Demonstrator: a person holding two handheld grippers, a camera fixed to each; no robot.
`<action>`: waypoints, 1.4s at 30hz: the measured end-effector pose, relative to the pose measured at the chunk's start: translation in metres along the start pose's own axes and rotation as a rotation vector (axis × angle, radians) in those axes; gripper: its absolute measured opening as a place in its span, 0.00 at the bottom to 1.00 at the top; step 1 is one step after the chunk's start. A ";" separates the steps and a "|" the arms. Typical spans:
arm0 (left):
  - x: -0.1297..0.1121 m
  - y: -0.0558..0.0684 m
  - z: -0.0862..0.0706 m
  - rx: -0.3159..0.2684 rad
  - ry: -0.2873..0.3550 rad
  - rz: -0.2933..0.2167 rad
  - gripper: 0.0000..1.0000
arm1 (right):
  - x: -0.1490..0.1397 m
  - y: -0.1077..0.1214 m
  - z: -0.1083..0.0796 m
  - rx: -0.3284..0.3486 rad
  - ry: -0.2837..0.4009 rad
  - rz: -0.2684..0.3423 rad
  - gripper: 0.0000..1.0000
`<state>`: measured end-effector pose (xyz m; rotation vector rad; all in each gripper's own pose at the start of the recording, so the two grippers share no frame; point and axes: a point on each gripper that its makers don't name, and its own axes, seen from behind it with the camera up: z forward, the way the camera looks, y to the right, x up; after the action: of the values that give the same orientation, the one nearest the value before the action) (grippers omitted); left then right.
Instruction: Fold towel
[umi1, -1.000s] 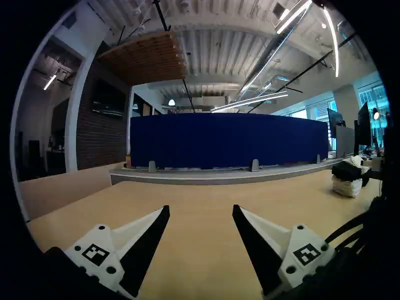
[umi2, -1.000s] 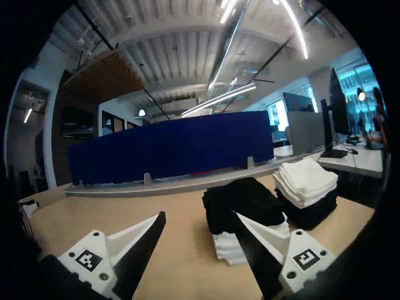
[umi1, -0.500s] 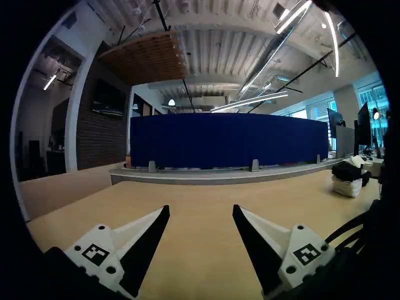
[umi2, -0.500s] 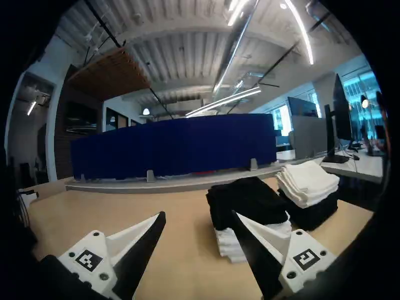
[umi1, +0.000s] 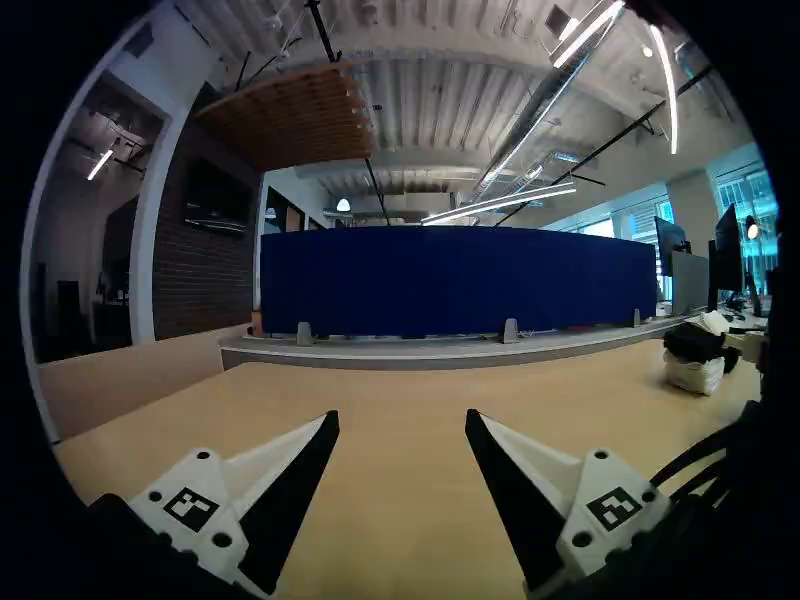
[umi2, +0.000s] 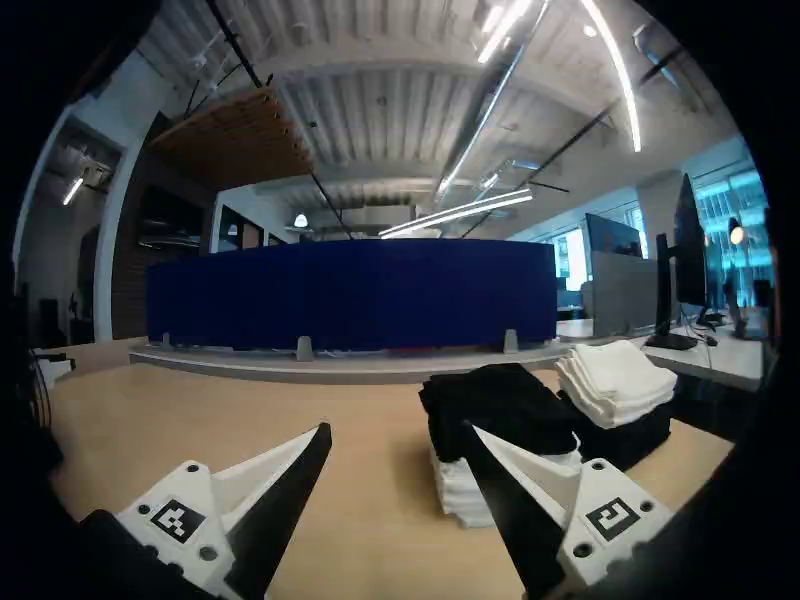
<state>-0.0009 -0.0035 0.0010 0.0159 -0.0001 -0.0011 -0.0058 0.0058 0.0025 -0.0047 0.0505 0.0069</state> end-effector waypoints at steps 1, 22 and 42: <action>0.000 0.000 0.000 0.000 0.000 0.000 0.94 | 0.000 -0.001 0.000 0.000 0.000 -0.005 1.00; 0.001 0.001 0.000 0.000 0.000 0.000 0.94 | 0.002 0.000 -0.001 -0.001 -0.001 -0.011 1.00; 0.001 0.001 -0.001 0.000 0.000 0.000 0.94 | 0.002 -0.001 -0.001 -0.001 -0.001 -0.010 1.00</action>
<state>-0.0002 -0.0027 0.0003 0.0159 -0.0002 -0.0015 -0.0038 0.0047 0.0010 -0.0063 0.0490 -0.0031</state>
